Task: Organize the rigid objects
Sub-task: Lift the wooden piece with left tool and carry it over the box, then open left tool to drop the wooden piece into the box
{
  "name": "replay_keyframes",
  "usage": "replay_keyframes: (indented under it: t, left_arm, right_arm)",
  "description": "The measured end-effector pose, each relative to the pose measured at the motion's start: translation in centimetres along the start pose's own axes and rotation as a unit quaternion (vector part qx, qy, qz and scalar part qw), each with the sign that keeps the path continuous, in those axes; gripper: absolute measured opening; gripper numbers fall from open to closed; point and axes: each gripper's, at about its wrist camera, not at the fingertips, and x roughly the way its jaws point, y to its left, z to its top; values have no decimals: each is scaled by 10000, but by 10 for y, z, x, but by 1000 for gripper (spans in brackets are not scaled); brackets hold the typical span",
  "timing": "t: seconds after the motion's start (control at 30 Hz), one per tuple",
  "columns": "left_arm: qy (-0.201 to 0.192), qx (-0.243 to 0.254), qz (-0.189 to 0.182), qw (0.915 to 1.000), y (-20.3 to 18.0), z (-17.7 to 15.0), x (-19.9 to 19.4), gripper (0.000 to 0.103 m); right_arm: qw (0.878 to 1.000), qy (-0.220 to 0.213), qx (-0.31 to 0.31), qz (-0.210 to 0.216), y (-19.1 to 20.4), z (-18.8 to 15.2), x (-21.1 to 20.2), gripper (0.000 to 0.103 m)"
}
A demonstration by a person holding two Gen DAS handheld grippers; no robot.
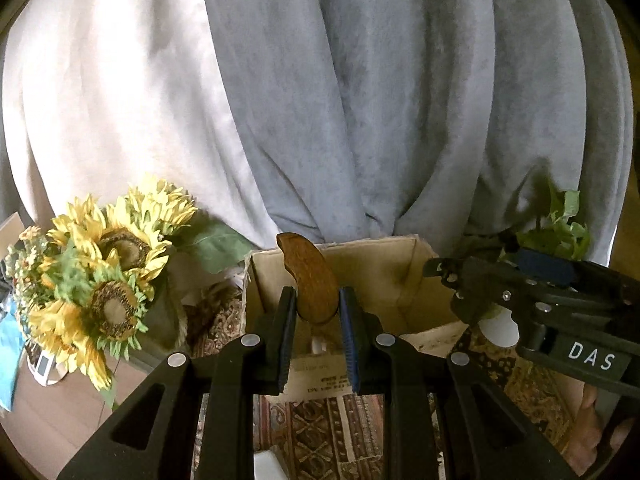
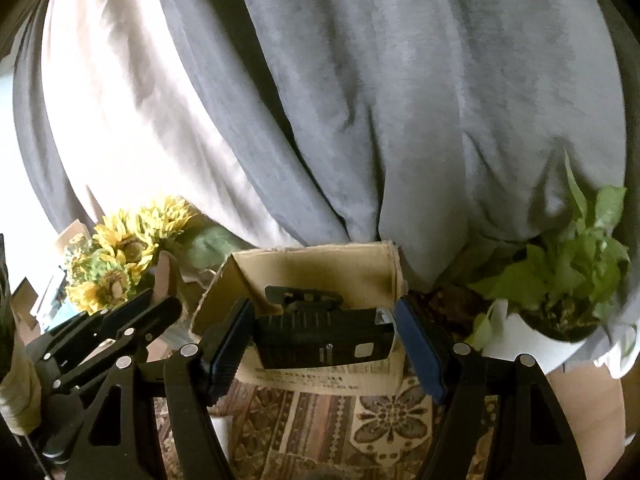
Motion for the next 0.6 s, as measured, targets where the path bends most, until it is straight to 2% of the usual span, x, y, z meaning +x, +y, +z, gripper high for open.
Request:
replay_keyframes:
  t: [0.4, 0.6]
  left_arm:
    - [504, 144, 55, 9986, 6, 16, 49, 22]
    - [904, 183, 27, 9957, 9, 19, 77, 22]
  right_arm:
    - [9990, 387, -223, -16, 0, 23, 46, 73]
    - [9971, 710, -261, -39, -5, 29, 72, 73]
